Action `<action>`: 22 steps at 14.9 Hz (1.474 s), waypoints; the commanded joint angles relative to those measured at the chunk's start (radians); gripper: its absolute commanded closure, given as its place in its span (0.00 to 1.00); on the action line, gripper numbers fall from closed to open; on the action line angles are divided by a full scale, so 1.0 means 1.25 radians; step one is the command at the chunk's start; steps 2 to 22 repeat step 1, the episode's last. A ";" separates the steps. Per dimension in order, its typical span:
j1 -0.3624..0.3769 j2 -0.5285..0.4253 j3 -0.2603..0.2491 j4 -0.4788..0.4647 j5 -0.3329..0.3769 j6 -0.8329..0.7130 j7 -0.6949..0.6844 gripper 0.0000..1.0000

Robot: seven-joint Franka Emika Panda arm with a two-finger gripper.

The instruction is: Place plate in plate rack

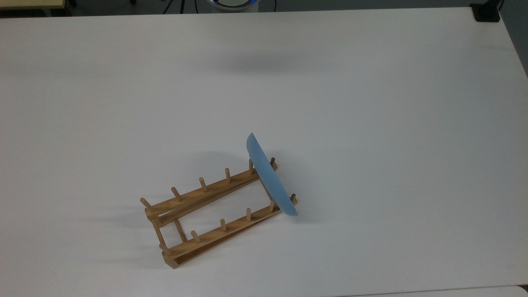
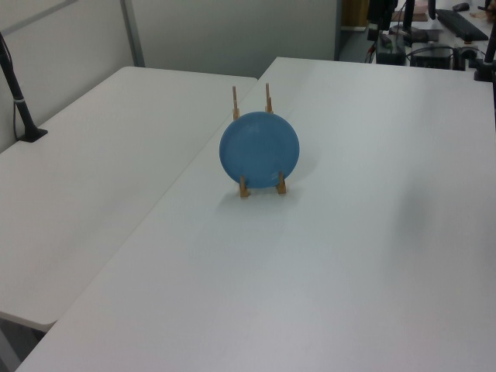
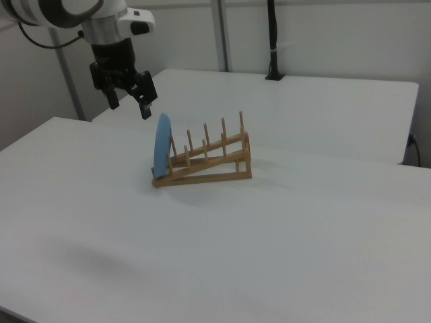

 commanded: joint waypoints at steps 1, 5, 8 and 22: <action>0.002 -0.018 -0.002 -0.025 0.016 0.019 0.015 0.00; 0.002 -0.018 -0.002 -0.025 0.016 0.019 0.015 0.00; 0.002 -0.018 -0.002 -0.025 0.016 0.019 0.015 0.00; 0.002 -0.018 -0.002 -0.025 0.016 0.019 0.015 0.00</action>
